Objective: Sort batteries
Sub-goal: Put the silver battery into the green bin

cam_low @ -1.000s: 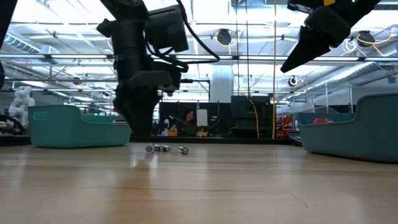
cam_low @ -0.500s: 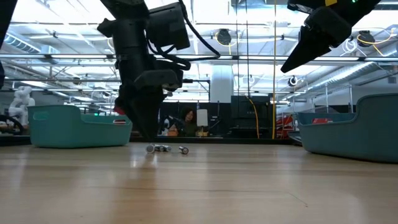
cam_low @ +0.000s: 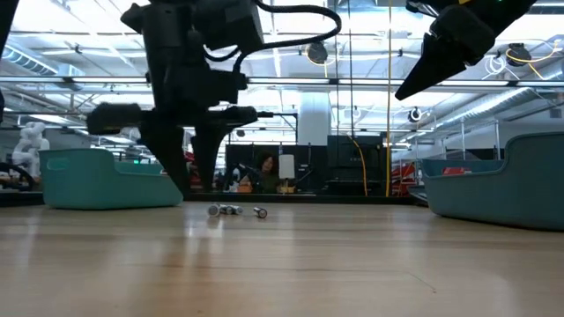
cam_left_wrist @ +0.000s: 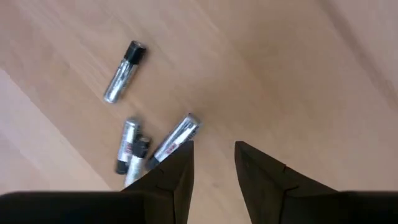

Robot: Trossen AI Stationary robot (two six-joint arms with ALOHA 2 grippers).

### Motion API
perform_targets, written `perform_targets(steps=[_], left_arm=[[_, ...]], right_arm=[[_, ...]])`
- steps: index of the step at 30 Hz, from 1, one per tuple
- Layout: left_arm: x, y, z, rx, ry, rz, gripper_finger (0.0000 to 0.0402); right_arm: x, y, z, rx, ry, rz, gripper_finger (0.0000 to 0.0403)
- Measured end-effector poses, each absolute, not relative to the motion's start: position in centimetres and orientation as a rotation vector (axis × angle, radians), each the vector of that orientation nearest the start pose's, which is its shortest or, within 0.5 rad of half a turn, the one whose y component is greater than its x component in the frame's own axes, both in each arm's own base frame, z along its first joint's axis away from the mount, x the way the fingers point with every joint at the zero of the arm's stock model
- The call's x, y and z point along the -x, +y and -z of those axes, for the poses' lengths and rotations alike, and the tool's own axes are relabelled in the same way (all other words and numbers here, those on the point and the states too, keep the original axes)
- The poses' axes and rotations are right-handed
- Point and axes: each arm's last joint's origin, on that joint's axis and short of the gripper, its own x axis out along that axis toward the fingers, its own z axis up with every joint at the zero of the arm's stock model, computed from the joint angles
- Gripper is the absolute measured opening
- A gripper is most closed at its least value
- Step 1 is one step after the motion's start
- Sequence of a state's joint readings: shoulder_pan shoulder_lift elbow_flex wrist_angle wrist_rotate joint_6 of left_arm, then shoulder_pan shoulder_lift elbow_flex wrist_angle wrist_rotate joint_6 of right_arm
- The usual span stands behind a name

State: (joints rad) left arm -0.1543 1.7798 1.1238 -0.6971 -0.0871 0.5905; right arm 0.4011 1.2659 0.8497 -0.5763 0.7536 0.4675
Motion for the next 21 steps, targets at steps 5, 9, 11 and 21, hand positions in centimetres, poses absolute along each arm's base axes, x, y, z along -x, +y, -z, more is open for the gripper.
perform_targets(steps=[5,9,11,21], left_arm=[[-32.5,-4.5,-16.6,-0.839,1.255,0.553,0.0127],[-32.8,-4.2,-16.7,-0.928,1.225,0.569,0.0127],[-32.8,-4.0,-16.6,-0.955,1.225,0.592,0.0127],[-33.7,-3.7,-13.9,-1.103,1.249,0.693,0.0127]], right_arm=[[-22.7,7.5,-23.7,0.109,0.729,0.501,0.0146],[-22.7,7.5,-23.7,0.11,0.73,0.501,0.0146],[-22.7,7.5,-23.7,0.11,0.729,0.501,0.0146],[-22.7,7.5,-23.7,0.11,0.73,0.501,0.0146]])
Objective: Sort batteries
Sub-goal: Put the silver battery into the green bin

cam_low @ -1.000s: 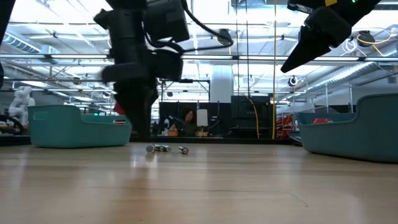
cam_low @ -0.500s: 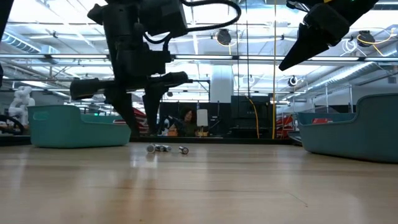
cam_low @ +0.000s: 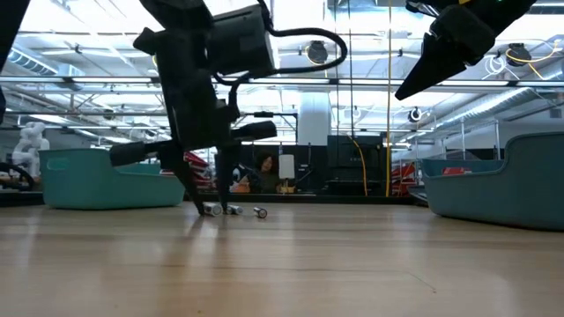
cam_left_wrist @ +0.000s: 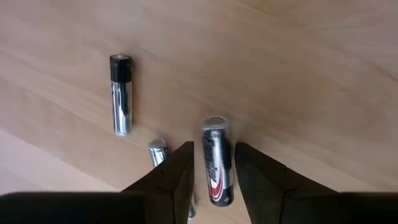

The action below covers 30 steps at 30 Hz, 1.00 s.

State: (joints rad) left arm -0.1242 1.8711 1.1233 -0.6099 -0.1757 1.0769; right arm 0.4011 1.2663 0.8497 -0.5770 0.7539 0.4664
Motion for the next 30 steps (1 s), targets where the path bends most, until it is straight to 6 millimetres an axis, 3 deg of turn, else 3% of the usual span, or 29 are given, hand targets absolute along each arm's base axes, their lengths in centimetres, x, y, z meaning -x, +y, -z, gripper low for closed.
perform_targets(steps=[9,15,17,21,24,30], left_arm=[[-33.8,-3.7,-13.1,-1.096,1.283,0.689,0.0122],[-33.6,-4.3,-13.0,-1.066,1.307,0.652,0.0043],[-33.6,-4.6,-13.2,-1.025,1.328,0.607,0.004],[-33.5,-5.3,-14.8,-0.978,1.486,0.487,0.004],[-33.7,-5.3,-17.6,-0.901,1.579,0.347,0.004],[-31.7,-3.1,-21.0,-0.559,1.788,0.132,0.004]], right_arm=[[-22.6,7.5,-23.7,0.115,0.732,0.5,0.0146],[-22.6,7.4,-23.6,0.118,0.734,0.499,0.0146],[-22.6,7.4,-23.6,0.118,0.734,0.499,0.0146],[-22.6,7.4,-23.6,0.117,0.734,0.499,0.0146],[-22.6,7.4,-23.6,0.111,0.732,0.501,0.0146],[-22.6,7.4,-23.6,0.109,0.732,0.502,0.0146]])
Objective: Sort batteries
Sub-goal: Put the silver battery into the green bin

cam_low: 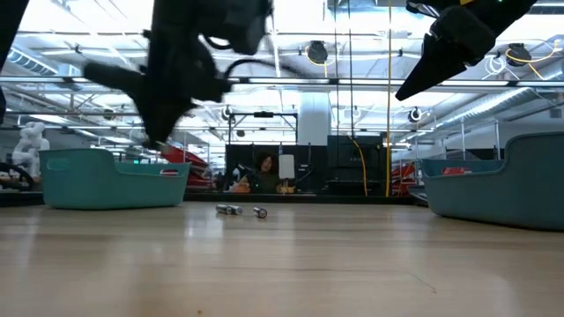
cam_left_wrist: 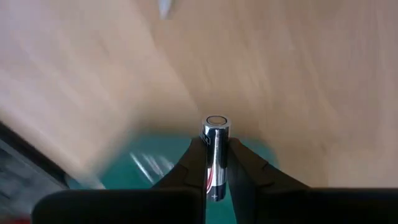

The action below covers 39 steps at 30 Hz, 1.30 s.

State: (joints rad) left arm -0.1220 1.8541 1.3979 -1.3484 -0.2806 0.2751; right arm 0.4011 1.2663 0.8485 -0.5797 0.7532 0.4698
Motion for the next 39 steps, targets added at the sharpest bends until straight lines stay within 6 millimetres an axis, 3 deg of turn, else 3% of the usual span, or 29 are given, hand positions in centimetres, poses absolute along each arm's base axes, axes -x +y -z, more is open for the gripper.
perform_targets(steps=[7,9,12,16,19,22,27,33,39], left_arm=[[-28.8,0.5,-21.8,-0.285,2.019,-0.194,0.004],[-28.3,1.4,-21.7,-0.265,2.004,-0.329,0.0057],[-27.8,2.1,-21.3,-0.247,2.019,-0.401,0.0103],[-27.7,2.2,-21.1,-0.259,2.028,-0.407,0.0161],[-27.6,2.2,-21.0,-0.285,2.041,-0.374,0.0182],[-27.7,2.3,-21.0,-0.367,2.034,-0.364,0.0186],[-29.4,2.0,-20.3,-0.416,1.846,-0.362,0.0187],[-32.5,0.4,-19.9,-0.518,1.552,-0.221,0.0188],[-34.2,-0.6,-19.3,-0.572,1.432,-0.03,0.0189]], right_arm=[[-22.6,7.4,-23.6,0.101,0.733,0.502,0.0146],[-22.6,7.5,-23.6,0.093,0.739,0.491,0.0146],[-22.6,7.5,-23.5,0.09,0.743,0.484,0.0146],[-22.6,7.5,-23.5,0.091,0.745,0.484,0.0146],[-22.6,7.5,-23.5,0.092,0.746,0.484,0.0146],[-22.6,7.5,-23.5,0.099,0.748,0.482,0.0146],[-22.6,7.5,-23.5,0.106,0.747,0.478,0.0146],[-22.6,7.5,-23.6,0.101,0.746,0.481,0.0146],[-22.6,7.5,-23.6,0.098,0.745,0.482,0.0146]])
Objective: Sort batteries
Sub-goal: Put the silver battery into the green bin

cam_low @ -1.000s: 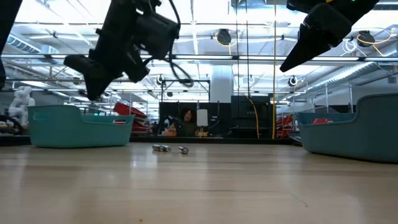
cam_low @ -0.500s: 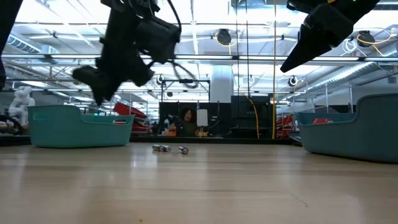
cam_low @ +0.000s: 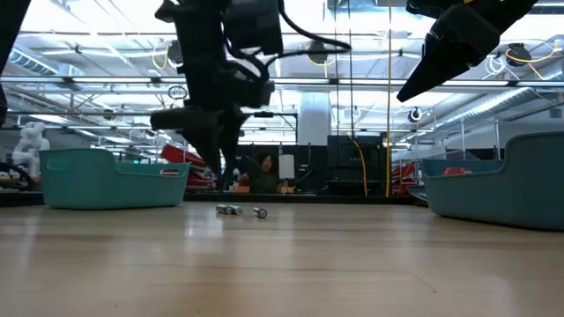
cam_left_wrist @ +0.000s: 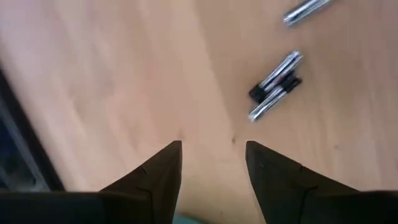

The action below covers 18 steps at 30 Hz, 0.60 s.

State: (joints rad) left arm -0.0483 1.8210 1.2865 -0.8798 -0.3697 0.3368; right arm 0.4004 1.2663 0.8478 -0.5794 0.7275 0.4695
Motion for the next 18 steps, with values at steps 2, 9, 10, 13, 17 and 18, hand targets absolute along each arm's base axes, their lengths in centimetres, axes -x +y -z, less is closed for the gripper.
perform_targets(steps=[2,9,10,13,17,18], left_arm=[[-34.6,-0.7,-18.5,-0.598,1.438,-0.002,0.0189],[-35.4,-1.0,-15.2,-0.625,1.516,0.11,0.0189],[-35.5,-1.1,-14.7,-0.619,1.523,0.123,0.0189],[-35.6,-1.2,-13.7,-0.617,1.548,0.141,0.0189],[-35.8,-1.7,-13.2,-0.638,1.554,0.174,0.0189],[-35.8,-1.9,-13.2,-0.653,1.55,0.181,0.0189]], right_arm=[[-22.6,7.5,-23.6,0.097,0.744,0.482,0.0146],[-22.3,7.3,-22.6,0.112,0.764,0.486,0.0146],[-22.3,7.3,-22.5,0.115,0.769,0.487,0.0146],[-22.2,7.3,-22.5,0.116,0.77,0.487,0.0146],[-22.2,7.3,-22.5,0.117,0.769,0.487,0.0146],[-22.2,7.3,-22.5,0.117,0.769,0.487,0.0146]])
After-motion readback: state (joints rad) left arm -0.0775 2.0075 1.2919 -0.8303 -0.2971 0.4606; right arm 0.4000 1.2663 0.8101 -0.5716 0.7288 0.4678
